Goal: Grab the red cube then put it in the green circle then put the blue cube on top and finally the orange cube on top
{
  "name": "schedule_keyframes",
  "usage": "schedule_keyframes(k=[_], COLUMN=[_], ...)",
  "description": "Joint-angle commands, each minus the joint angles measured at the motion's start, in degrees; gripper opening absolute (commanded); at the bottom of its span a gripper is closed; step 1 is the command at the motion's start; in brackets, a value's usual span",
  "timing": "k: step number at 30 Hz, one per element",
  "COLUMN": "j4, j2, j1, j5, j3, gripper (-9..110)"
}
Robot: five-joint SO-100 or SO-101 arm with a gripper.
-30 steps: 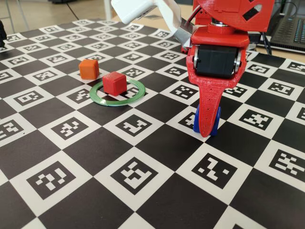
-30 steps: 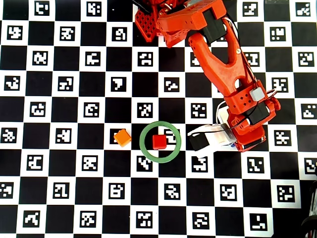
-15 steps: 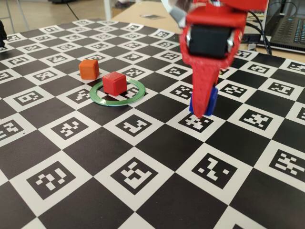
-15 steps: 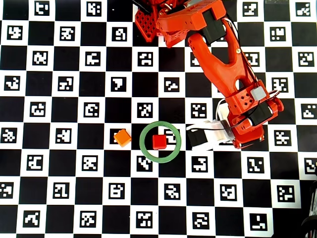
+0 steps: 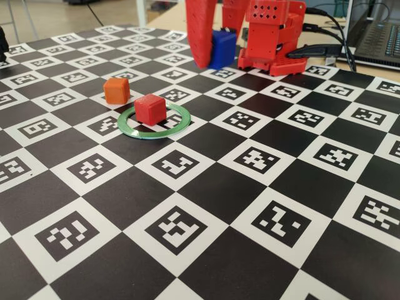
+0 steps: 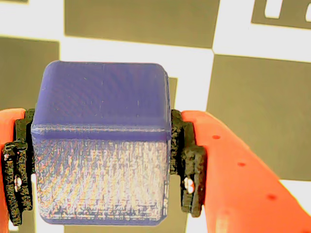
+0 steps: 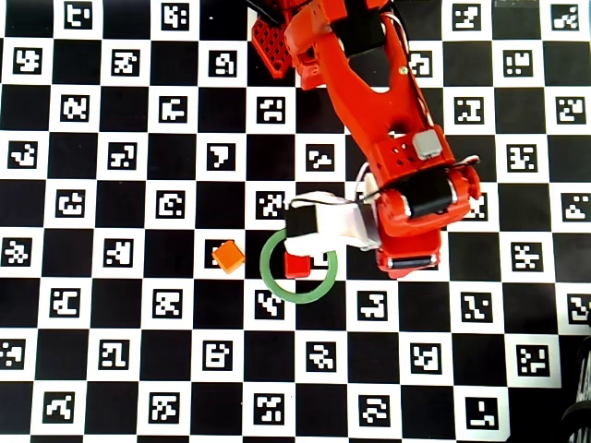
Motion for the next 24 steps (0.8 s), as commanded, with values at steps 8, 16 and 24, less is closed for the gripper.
schedule_keyframes(k=[8,16,24], j4=[2.64,-0.18,-4.39], j2=[11.78,14.68,15.47], j1=[10.63,15.21,15.29], j5=[-5.8,-8.7,-8.79], j3=[0.53,6.59,11.34], gripper=[-3,-3,-3])
